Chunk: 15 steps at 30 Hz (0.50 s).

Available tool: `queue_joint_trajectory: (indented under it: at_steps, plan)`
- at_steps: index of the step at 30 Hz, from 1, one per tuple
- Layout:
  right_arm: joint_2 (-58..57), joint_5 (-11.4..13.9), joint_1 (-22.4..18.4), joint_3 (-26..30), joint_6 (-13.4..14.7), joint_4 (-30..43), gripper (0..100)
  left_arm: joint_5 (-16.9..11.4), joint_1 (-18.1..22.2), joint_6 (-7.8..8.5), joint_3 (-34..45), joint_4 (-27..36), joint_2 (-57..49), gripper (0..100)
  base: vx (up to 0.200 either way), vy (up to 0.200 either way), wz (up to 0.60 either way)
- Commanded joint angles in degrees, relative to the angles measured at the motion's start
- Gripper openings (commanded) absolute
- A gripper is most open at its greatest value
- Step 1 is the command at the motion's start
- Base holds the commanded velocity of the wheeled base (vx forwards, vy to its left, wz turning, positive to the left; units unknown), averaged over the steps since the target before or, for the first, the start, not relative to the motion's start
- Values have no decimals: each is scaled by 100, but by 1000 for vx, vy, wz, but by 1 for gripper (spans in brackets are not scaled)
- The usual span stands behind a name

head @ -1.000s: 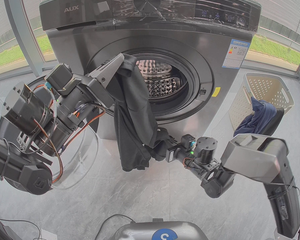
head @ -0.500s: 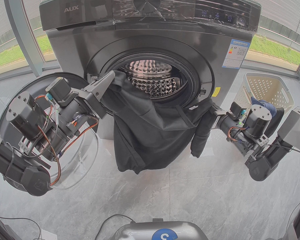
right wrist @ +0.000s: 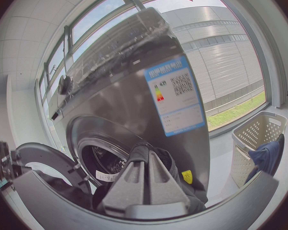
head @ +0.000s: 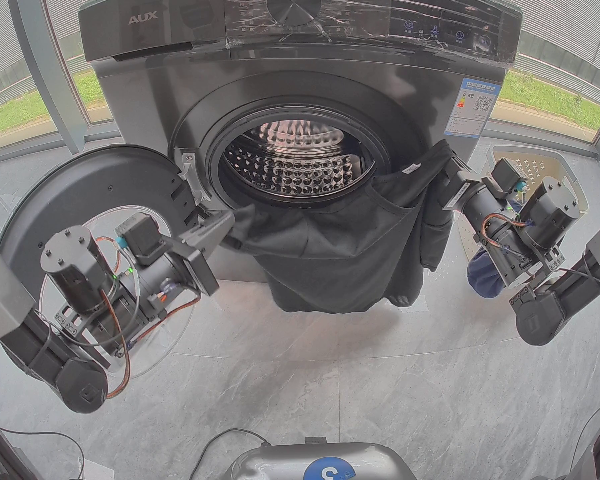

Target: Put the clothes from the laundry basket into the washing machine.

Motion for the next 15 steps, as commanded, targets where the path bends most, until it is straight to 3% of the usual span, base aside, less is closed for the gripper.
queue_joint_trajectory:
  at_steps: [1,6,11,12,15]
  plan:
    - [-176,-1,333,-44,-2,-71,0,-175,-32,229,449,-5,456,0,0,0,0]
    - [-255,8,464,-53,-2,-71,0,-474,-24,317,660,-5,852,0,0,0,0]
    - [-255,-1,544,-44,6,-71,0,-536,-59,343,677,12,1159,0,0,0,0]
    - [-255,-1,552,-44,6,-71,0,-544,-111,467,713,12,1282,100,0,0,0]
    - [-246,-1,605,-35,6,-71,0,-571,-278,519,748,3,1467,100,0,0,0]
